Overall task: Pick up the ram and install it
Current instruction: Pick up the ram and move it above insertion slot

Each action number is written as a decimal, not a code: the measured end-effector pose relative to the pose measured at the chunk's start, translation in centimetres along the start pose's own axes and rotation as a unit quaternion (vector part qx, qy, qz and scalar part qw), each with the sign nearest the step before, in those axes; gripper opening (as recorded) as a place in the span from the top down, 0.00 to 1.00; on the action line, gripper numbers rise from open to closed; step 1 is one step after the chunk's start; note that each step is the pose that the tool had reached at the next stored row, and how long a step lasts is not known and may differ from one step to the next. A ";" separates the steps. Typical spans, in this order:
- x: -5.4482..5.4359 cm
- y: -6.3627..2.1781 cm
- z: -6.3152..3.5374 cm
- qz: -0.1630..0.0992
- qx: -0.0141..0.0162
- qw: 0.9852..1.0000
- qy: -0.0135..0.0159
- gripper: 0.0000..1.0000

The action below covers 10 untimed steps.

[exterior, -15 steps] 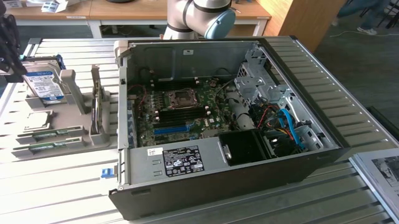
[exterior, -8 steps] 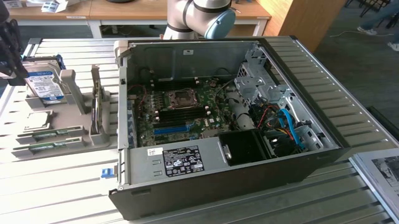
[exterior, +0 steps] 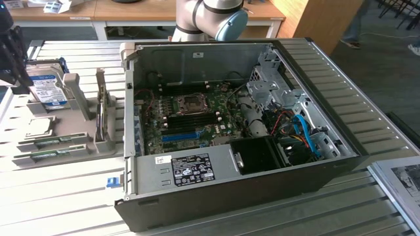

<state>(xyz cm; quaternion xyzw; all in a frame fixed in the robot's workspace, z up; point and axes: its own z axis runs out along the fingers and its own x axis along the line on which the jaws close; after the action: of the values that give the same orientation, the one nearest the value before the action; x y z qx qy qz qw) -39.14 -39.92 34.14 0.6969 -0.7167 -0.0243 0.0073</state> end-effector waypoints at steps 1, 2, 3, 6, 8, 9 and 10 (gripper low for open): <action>0.0 0.00 0.13 0.000 0.000 1.000 0.000 0.71; 0.0 -0.01 0.26 0.000 0.000 1.000 0.000 0.71; 0.0 -0.02 0.38 0.000 0.000 1.000 0.000 0.71; 0.0 -0.04 0.76 0.000 0.000 1.000 0.000 0.71; 0.0 -0.05 1.03 0.000 0.000 1.000 0.000 0.71; 0.0 -0.05 1.17 0.000 0.000 1.000 0.000 0.71; 0.0 -0.06 1.31 0.000 0.000 1.000 0.000 0.71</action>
<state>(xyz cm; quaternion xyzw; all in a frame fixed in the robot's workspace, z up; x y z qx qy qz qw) -39.14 -39.92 32.82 0.6969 -0.7167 -0.0243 0.0073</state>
